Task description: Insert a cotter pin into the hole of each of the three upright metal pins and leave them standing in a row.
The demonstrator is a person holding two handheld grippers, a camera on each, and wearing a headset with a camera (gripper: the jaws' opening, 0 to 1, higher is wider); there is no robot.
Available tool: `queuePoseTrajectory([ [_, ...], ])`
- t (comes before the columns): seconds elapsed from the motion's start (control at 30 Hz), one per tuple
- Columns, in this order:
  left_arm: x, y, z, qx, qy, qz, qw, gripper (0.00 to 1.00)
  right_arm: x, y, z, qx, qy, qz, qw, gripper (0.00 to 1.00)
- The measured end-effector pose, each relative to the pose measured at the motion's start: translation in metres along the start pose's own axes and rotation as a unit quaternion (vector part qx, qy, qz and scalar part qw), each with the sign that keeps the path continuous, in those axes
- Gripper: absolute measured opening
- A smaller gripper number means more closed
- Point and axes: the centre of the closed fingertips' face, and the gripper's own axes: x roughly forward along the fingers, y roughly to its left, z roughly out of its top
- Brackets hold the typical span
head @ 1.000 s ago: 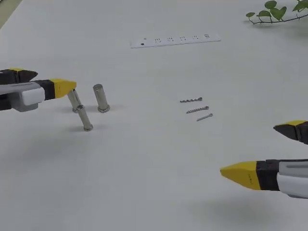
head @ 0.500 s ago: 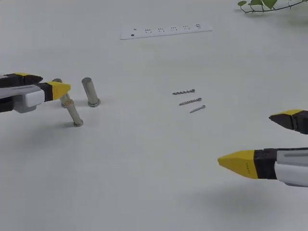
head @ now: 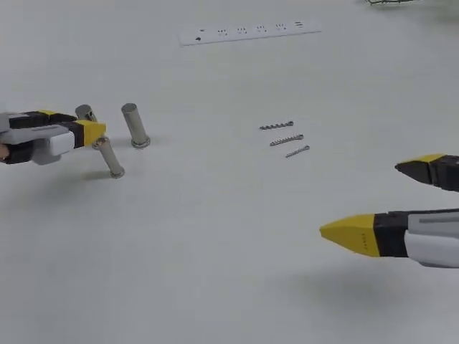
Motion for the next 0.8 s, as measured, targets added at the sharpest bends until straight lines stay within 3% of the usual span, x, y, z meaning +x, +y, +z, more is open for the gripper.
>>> queuePoseTrajectory([
  [0.1, 0.004, 0.000, 0.000, 0.000, -0.008, 0.006, 1.0000, 0.16, 0.000, 0.000, -0.001, 0.001, 0.001, 0.001, 1.0000, 0.86],
  [0.3, 0.009, -0.007, -0.003, -0.002, -0.005, 0.005, 1.0000, 0.11, 0.001, -0.003, -0.008, 0.010, 0.011, 0.000, 0.9999, 0.86],
  [0.37, 0.012, -0.002, -0.002, -0.004, -0.006, 0.007, 1.0000, 0.11, 0.000, -0.003, -0.009, 0.011, 0.013, 0.000, 0.9999, 0.86],
  [0.5, 0.013, -0.002, -0.001, 0.006, -0.010, 0.006, 0.9999, 0.11, 0.000, -0.005, -0.007, 0.015, 0.008, -0.001, 0.9999, 0.85],
  [0.6, 0.015, 0.003, 0.000, 0.041, -0.016, 0.007, 0.9990, 0.10, 0.000, -0.005, -0.008, 0.015, 0.008, -0.002, 0.9998, 0.85],
  [0.7, 0.014, 0.002, -0.001, 0.044, -0.020, 0.012, 0.9988, 0.10, 0.000, -0.003, -0.008, 0.015, 0.009, 0.000, 0.9998, 0.85],
  [0.8, 0.013, 0.004, 0.000, 0.025, -0.029, 0.013, 0.9992, 0.10, 0.001, -0.001, -0.007, 0.016, 0.008, 0.003, 0.9998, 0.85],
])
